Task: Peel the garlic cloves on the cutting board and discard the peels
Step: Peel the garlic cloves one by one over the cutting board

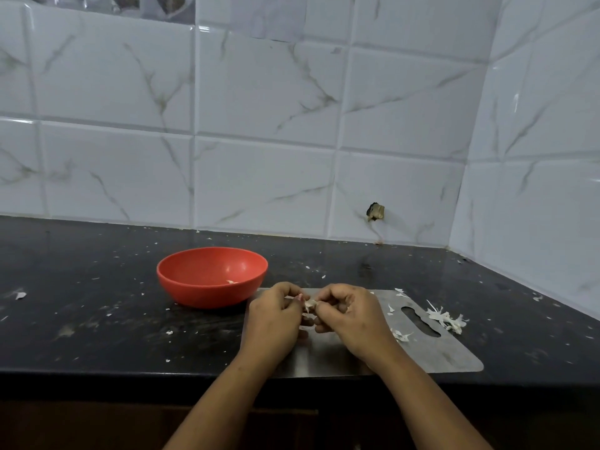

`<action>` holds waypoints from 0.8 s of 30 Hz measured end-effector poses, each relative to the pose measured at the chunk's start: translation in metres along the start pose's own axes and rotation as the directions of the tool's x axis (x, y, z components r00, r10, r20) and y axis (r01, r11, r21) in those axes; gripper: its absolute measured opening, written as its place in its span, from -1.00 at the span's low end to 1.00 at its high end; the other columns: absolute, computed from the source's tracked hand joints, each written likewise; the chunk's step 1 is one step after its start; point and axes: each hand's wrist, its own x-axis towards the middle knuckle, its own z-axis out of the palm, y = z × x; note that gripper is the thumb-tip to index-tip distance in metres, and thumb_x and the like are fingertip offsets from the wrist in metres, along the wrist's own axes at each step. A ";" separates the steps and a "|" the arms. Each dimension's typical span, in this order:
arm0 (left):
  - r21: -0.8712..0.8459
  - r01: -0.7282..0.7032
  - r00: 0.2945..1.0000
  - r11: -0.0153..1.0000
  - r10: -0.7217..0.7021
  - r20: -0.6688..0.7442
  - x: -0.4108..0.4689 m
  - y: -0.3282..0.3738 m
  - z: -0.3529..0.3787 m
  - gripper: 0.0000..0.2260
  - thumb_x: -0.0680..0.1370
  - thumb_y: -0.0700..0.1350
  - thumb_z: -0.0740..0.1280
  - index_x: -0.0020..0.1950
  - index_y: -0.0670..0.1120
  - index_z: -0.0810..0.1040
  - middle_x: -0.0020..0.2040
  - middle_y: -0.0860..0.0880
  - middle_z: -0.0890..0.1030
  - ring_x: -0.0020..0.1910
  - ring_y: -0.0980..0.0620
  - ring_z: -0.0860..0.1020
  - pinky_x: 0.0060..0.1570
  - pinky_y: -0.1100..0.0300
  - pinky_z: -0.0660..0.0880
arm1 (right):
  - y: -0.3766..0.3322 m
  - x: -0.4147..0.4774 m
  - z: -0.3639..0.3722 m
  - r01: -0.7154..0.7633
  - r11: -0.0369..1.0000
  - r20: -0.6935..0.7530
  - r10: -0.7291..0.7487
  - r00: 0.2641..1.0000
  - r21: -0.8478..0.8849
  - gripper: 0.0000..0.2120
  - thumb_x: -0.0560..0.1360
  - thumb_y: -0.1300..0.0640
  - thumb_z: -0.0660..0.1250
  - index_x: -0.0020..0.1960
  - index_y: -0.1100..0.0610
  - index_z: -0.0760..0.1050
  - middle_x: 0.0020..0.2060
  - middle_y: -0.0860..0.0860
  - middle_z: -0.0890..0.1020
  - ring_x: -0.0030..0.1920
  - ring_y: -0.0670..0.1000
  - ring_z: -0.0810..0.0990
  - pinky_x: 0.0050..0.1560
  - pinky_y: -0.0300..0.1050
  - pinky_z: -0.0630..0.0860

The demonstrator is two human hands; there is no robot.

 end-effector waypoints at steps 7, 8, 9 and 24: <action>-0.146 0.070 0.995 0.987 -0.079 -0.058 -0.001 0.003 -0.002 -0.81 0.63 -0.26 0.15 -0.04 -0.11 0.54 -0.10 -0.09 0.67 -0.20 -0.03 0.66 -0.27 0.17 0.58 | 0.002 0.002 -0.001 -0.052 0.998 -0.127 0.055 0.990 0.027 -0.82 0.49 0.33 0.30 -0.26 0.22 0.58 -0.39 0.10 0.59 -0.41 -0.05 0.57 -0.35 -0.20 0.55; -0.142 0.073 0.995 0.987 -0.081 -0.055 0.000 0.003 -0.001 -0.81 0.63 -0.26 0.15 -0.04 -0.11 0.54 -0.10 -0.08 0.67 -0.19 -0.03 0.66 -0.26 0.17 0.58 | 0.002 0.002 -0.001 -0.065 0.998 -0.132 0.066 0.989 0.013 -0.80 0.51 0.32 0.27 -0.26 0.25 0.58 -0.39 0.11 0.59 -0.43 -0.05 0.56 -0.38 -0.20 0.53; -0.139 0.077 0.995 0.987 -0.084 -0.048 0.000 0.003 -0.001 -0.81 0.63 -0.25 0.15 -0.04 -0.10 0.54 -0.10 -0.06 0.68 -0.17 -0.03 0.65 -0.25 0.18 0.57 | 0.003 0.002 -0.001 -0.079 0.997 -0.132 0.078 0.988 0.000 -0.76 0.53 0.31 0.23 -0.27 0.27 0.58 -0.40 0.11 0.59 -0.44 -0.05 0.54 -0.40 -0.20 0.51; 0.076 -0.011 1.000 0.997 0.010 0.019 0.001 -0.002 -0.002 -0.81 0.58 -0.18 0.26 -0.11 0.11 0.53 -0.24 -0.01 0.66 -0.32 0.04 0.50 -0.17 -0.08 0.53 | 0.007 0.004 0.001 -0.011 0.981 0.047 0.021 0.999 -0.194 -0.94 0.50 0.11 0.42 -0.14 0.07 0.62 -0.35 0.08 0.66 -0.43 -0.17 0.55 -0.35 -0.29 0.45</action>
